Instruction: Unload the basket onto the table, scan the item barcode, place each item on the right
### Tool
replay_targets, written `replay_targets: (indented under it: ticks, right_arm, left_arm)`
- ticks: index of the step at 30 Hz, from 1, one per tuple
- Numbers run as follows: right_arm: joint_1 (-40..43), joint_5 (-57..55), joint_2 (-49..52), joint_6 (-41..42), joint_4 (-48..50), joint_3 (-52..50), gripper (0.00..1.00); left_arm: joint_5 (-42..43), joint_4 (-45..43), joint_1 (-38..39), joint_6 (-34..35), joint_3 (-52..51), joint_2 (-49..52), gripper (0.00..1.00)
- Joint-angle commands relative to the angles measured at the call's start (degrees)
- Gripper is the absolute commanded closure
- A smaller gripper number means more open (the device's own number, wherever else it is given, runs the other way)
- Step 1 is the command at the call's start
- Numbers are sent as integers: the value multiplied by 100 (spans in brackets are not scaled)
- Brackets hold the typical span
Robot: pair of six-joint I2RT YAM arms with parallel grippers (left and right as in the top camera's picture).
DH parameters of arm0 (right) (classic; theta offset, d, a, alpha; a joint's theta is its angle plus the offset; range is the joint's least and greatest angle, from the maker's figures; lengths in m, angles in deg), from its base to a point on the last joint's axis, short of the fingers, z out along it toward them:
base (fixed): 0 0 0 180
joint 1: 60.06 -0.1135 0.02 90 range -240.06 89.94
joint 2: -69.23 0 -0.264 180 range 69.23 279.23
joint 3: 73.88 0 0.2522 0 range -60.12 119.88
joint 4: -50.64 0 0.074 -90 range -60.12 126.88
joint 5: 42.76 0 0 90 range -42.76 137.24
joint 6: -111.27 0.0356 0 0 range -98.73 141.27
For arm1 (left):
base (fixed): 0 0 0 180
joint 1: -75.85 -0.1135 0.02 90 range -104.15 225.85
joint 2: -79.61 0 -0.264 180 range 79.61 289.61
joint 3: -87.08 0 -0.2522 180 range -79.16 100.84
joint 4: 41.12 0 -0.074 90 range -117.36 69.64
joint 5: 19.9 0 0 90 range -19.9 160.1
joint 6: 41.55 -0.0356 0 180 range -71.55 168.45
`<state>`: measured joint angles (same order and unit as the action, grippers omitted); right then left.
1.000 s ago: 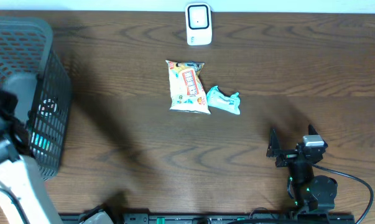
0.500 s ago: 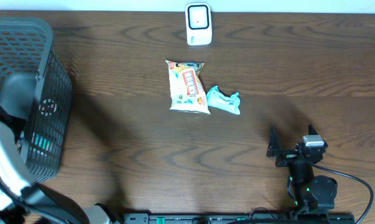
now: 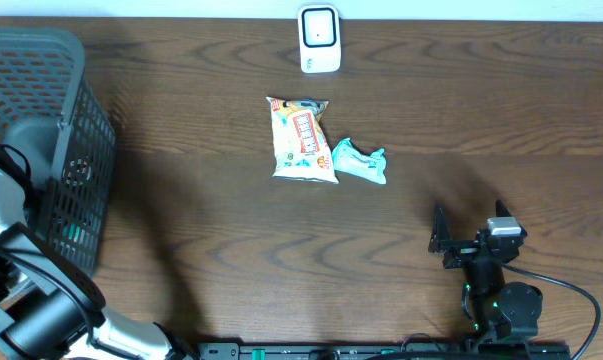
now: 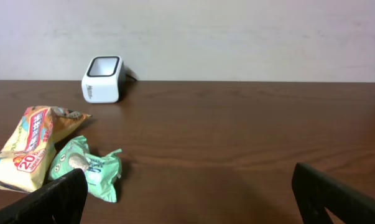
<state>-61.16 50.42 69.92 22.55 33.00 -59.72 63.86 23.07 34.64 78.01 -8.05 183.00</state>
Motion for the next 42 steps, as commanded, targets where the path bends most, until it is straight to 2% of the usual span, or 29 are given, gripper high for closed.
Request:
replay_targets:
  ticks: [1, 4, 6, 8, 10, 17, 21, 26, 33, 38, 40, 42]
  right_arm:
    - [-35, 0, -31, 83, -24, -7, 1]
    - [-35, 0, -31, 83, -22, -7, 1]
    - [-35, -2, -31, 81, -22, -7, 1]
    - [-35, -2, -31, 83, -22, -7, 1]
    - [-35, -2, -31, 83, -22, -7, 1]
    - [-35, -2, -31, 81, -22, -7, 1]
    - [-35, 0, -31, 83, -22, -7, 1]
    - [-35, 0, -31, 81, -22, -7, 1]
    - [-35, -2, -31, 83, -22, -7, 1]
    - [-35, 0, -31, 83, -22, -7, 1]
    - [-35, -2, -31, 83, -22, -7, 1]
    - [-35, 0, -31, 81, -22, -7, 1]
  left_arm:
    - [284, -98, -24, -138, -2, 201, 23]
    - [723, -372, -24, -413, -76, 302, 25]
    - [953, -470, -24, -496, -103, 352, 33]
    - [1012, -509, -24, -538, -120, 374, 52]
    - [1010, -511, -26, -560, -118, 365, 64]
    - [1010, -439, -24, -597, 83, 125, 81]
    - [1012, -317, -26, -597, 328, -378, 81]
    - [1012, -295, -24, -549, 719, -1552, 81]
    - [1056, -621, -9, 457, 885, -3362, 81]
    - [2061, -863, 343, 966, 885, -4172, 81]
    - [2658, -1167, 907, 1019, 885, -4249, 81]
    - [2828, -1327, 1467, 1019, 885, -4192, 81]
